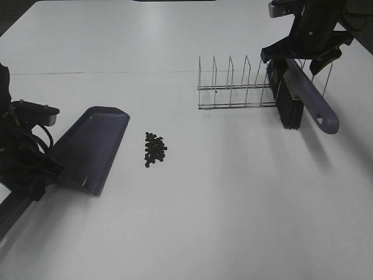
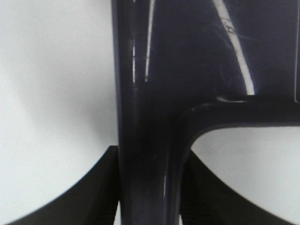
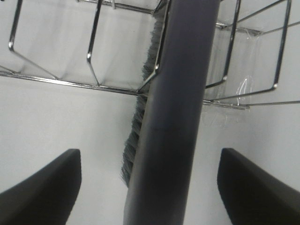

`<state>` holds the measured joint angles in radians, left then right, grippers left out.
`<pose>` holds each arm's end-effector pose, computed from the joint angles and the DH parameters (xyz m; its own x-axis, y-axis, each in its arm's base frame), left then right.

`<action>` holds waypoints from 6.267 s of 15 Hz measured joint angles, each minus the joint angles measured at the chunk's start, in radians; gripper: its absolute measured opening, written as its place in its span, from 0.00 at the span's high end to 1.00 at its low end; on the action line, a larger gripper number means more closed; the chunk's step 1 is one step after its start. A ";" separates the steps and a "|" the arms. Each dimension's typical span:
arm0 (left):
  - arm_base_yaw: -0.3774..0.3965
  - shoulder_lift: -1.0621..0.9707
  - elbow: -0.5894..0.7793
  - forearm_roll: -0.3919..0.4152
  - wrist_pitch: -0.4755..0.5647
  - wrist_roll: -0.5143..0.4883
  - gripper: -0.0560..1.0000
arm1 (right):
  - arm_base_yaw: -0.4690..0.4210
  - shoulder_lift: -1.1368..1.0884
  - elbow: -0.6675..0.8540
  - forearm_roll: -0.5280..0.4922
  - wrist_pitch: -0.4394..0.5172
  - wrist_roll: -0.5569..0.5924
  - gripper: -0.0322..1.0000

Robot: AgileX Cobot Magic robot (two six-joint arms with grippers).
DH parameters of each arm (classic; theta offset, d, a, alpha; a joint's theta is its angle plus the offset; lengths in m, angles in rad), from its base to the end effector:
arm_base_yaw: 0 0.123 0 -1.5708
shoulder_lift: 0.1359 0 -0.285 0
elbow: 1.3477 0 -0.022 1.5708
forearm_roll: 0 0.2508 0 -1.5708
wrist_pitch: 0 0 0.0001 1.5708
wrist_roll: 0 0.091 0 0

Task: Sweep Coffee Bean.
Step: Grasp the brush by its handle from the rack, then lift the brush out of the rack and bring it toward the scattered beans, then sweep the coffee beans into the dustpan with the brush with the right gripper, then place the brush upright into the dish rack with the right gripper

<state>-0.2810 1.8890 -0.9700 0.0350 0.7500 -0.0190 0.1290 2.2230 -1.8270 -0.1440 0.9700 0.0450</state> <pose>0.2976 -0.0836 0.1176 -0.9589 0.2836 0.0109 0.2838 0.9586 0.0238 0.4715 0.0503 0.1823 -0.9442 -0.1593 -0.2882 -0.1282 0.9840 -0.1239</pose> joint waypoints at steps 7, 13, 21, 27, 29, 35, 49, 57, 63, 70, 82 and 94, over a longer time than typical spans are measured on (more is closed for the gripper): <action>0.000 0.000 0.000 0.000 0.000 0.000 0.63 | 0.000 0.037 0.000 0.004 -0.009 0.033 0.50; 0.000 0.000 0.000 0.000 -0.001 0.000 0.63 | -0.010 0.037 0.000 -0.030 0.016 0.087 0.66; 0.000 0.000 0.000 0.000 -0.001 0.000 0.63 | -0.009 -0.106 0.000 -0.073 0.012 0.095 0.67; 0.000 0.000 0.000 0.000 0.019 0.000 0.63 | -0.009 -0.210 0.000 -0.070 0.097 0.095 0.67; 0.000 0.000 0.000 0.002 0.021 0.000 0.63 | -0.009 -0.238 0.004 -0.070 0.114 0.095 0.67; 0.000 0.000 0.000 0.003 0.026 0.000 0.63 | -0.009 -0.435 0.280 -0.055 -0.034 0.119 0.67; -0.140 0.178 -0.250 0.122 0.245 -0.084 0.63 | 0.282 -0.479 0.707 -0.289 -0.283 0.355 0.67; -0.171 0.211 -0.306 0.124 0.284 -0.087 0.63 | 0.539 -0.270 0.587 -0.423 -0.254 0.436 0.67; -0.171 0.243 -0.309 0.077 0.295 -0.079 0.63 | 0.574 -0.152 0.432 -0.210 -0.265 0.369 0.67; -0.171 0.244 -0.309 0.070 0.305 -0.079 0.63 | 0.574 -0.115 0.395 0.246 -0.480 0.178 0.67; -0.171 0.244 -0.309 0.070 0.303 -0.077 0.63 | 0.531 -0.201 0.357 0.421 -0.521 0.008 0.67; 0.001 0.179 -0.309 0.039 0.286 -0.122 0.63 | 0.242 -0.492 0.355 0.197 -0.142 0.006 0.67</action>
<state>-0.2800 2.0680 -1.2790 0.0740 1.0360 -0.1410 0.3710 1.7310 -1.4720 0.0530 0.8280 0.0510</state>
